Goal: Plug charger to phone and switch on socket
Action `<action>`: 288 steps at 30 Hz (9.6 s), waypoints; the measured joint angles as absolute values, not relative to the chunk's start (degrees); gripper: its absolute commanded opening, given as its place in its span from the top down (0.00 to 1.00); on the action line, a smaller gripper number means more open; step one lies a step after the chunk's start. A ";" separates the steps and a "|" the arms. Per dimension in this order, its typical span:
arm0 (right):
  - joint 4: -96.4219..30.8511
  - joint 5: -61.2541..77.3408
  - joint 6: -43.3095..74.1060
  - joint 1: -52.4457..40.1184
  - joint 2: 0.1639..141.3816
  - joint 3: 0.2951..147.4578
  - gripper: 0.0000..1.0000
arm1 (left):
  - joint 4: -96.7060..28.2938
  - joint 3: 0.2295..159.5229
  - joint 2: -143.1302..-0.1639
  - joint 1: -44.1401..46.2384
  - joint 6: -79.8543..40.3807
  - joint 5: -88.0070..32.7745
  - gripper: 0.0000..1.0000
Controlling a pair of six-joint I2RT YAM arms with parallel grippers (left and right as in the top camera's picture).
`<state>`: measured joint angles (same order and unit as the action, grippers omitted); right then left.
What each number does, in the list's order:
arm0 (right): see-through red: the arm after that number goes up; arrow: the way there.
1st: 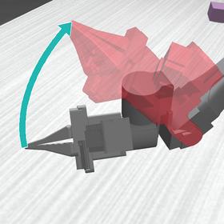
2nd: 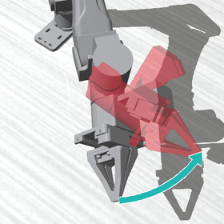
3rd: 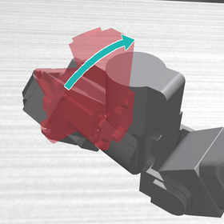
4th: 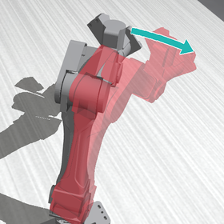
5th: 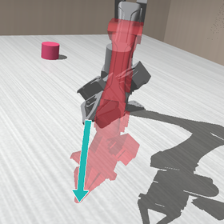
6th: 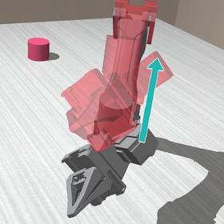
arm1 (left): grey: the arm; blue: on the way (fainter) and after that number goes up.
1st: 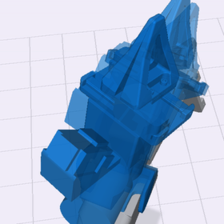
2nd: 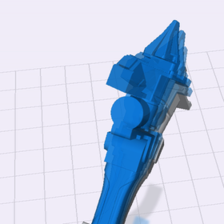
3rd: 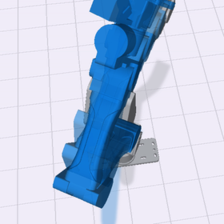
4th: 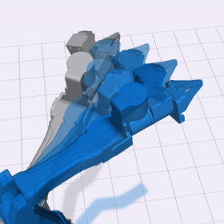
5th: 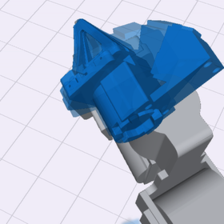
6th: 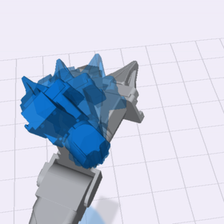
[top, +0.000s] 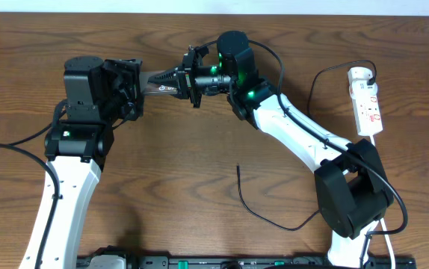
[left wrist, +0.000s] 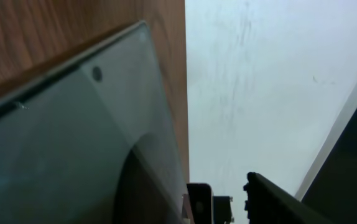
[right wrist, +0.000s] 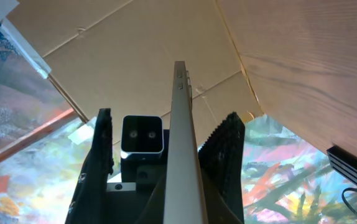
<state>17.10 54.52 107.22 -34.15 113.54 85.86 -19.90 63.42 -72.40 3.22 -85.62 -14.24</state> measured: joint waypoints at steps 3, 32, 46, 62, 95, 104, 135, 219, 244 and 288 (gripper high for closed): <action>19.79 54.68 107.83 -34.15 113.54 85.86 0.99 | -19.90 63.42 -72.53 3.22 -85.71 -13.30 0.35; 23.51 54.94 114.41 -34.17 113.86 85.82 0.99 | -17.91 63.46 -72.64 3.11 -88.16 -11.84 0.91; 23.92 56.45 113.45 -34.28 113.86 85.82 0.59 | -18.52 63.46 -72.64 3.07 -88.40 -12.08 0.93; 24.67 59.46 109.82 -34.50 113.84 85.82 0.01 | -18.94 63.46 -73.03 3.09 -86.96 -12.05 0.93; -75.53 17.52 27.22 -22.41 113.19 116.16 0.01 | 9.80 63.48 -89.84 -10.50 -60.18 -75.75 0.93; -83.00 0.51 22.92 -28.23 113.10 110.67 0.03 | -17.89 63.59 -89.89 -3.51 -40.27 -69.30 0.93; -45.65 -2.63 44.58 -46.35 96.60 57.74 0.38 | -29.76 63.55 -89.91 -2.87 -20.91 -58.08 0.93; -68.75 64.01 -6.37 -15.90 92.49 92.88 0.99 | -26.00 63.55 -89.89 -2.87 -20.73 -57.74 0.93; -54.11 87.07 -19.05 -24.03 113.25 88.27 0.99 | 10.74 63.37 -89.91 -11.16 -40.60 -76.12 0.92; -27.59 87.88 -3.29 -27.22 113.25 88.03 0.99 | 24.77 63.35 -95.96 -11.27 -51.29 -76.20 0.93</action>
